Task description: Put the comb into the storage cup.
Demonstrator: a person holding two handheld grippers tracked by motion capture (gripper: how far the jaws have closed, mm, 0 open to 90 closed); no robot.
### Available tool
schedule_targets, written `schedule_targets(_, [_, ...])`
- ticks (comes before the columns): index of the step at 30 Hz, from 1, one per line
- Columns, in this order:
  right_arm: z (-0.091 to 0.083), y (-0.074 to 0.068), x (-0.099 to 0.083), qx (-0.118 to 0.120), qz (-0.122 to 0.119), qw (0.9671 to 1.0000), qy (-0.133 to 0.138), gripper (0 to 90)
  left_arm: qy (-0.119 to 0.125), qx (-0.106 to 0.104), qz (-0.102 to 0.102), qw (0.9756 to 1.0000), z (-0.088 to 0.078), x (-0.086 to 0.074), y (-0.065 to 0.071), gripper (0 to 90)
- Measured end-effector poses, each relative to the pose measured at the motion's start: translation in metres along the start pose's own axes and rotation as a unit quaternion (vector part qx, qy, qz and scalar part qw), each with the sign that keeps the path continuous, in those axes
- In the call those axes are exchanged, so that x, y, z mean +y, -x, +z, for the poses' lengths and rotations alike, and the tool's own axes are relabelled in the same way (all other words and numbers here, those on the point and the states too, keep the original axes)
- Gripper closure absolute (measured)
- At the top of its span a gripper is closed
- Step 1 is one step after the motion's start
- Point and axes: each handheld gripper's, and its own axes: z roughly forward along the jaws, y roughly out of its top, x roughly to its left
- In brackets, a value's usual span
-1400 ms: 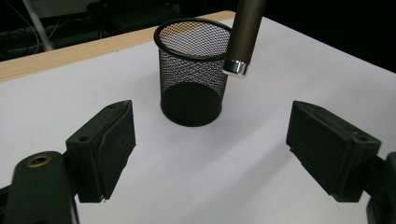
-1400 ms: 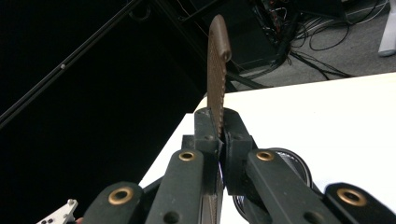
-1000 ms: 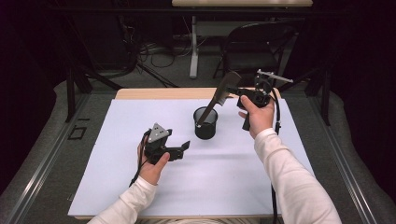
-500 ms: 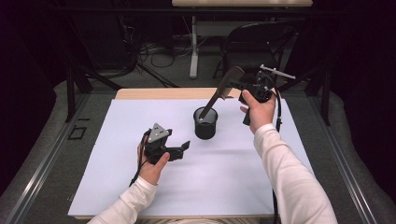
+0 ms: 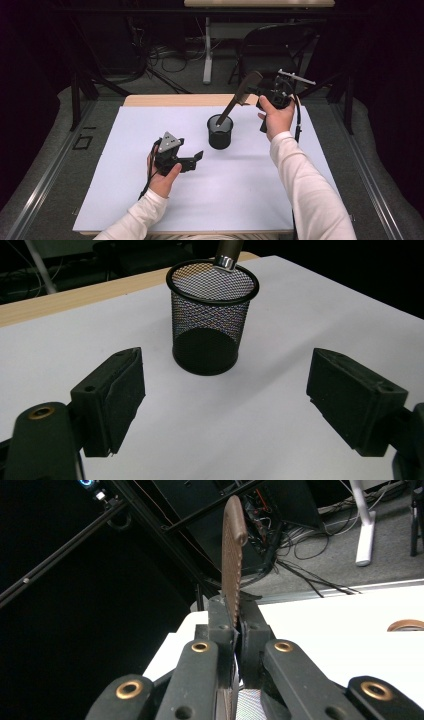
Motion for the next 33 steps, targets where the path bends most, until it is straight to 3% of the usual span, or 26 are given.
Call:
schedule_targets(18, [0.018, 0.003, -0.011, -0.024, -0.008, 0.9997, 0.006, 87.6, 0.000, -0.002, -0.003, 1.0000, 0.000, 0.000, -0.001, 16.1])
schedule_targets(33, [0.033, 0.009, -0.027, -0.036, -0.007, 0.9993, -0.008, 87.6, 0.001, -0.003, -0.004, 1.0000, -0.001, 0.000, -0.002, 16.1])
